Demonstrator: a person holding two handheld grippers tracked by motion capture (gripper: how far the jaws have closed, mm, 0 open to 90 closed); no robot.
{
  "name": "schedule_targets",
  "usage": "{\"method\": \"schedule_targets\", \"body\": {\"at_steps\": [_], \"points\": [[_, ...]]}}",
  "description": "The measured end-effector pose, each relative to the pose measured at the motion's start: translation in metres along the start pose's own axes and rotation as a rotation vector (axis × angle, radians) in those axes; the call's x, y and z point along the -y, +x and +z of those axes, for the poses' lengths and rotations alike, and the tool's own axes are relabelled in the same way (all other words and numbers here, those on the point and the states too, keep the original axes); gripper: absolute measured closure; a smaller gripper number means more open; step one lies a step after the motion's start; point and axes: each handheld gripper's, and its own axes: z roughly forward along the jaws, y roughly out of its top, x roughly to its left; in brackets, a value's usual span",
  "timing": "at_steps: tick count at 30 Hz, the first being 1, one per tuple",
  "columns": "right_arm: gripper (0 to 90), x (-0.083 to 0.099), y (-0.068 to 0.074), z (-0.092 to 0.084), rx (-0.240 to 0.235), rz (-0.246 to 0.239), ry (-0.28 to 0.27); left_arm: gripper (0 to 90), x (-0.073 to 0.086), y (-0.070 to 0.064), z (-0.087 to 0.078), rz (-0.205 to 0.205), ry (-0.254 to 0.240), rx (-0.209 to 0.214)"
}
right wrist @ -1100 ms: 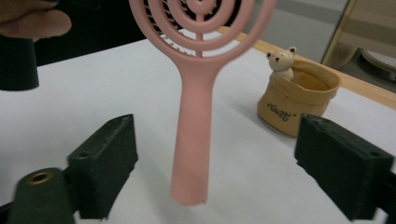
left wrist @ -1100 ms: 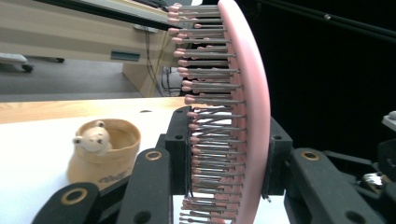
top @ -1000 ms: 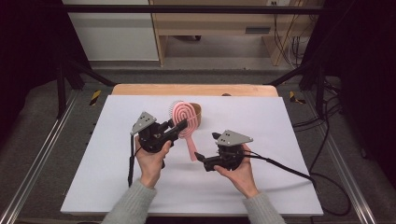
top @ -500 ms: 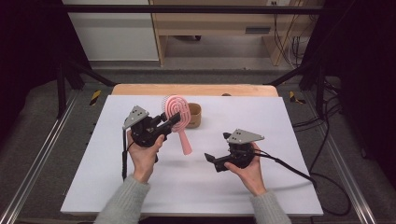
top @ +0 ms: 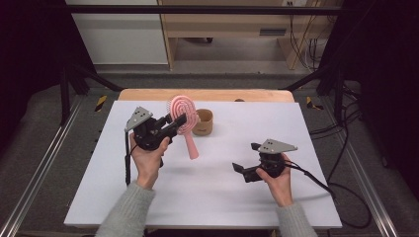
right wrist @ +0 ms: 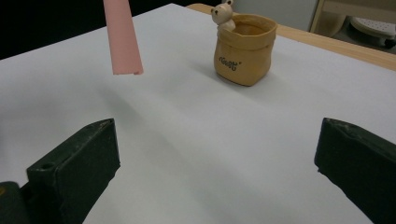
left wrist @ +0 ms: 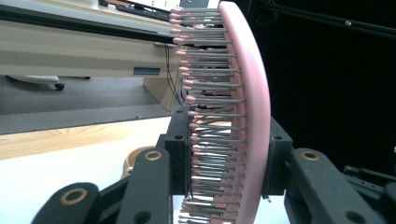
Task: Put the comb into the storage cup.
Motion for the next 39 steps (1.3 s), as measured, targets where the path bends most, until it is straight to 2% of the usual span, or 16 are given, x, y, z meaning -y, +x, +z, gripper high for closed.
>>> {"method": "schedule_targets", "body": {"at_steps": [8,15,39], "points": [[0.4,0.013,-0.014,-0.015,-0.004,0.017,-0.004,63.0,-0.004,0.005,0.002,0.000,0.009,-0.004],[0.4,0.024,-0.025,-0.025,0.015,0.035,-0.007,63.0,-0.008,0.006,0.005,0.004,0.006,-0.010],[0.4,0.044,-0.046,-0.045,0.042,0.086,-0.008,63.0,-0.031,0.003,0.014,0.024,-0.017,-0.023]]}}
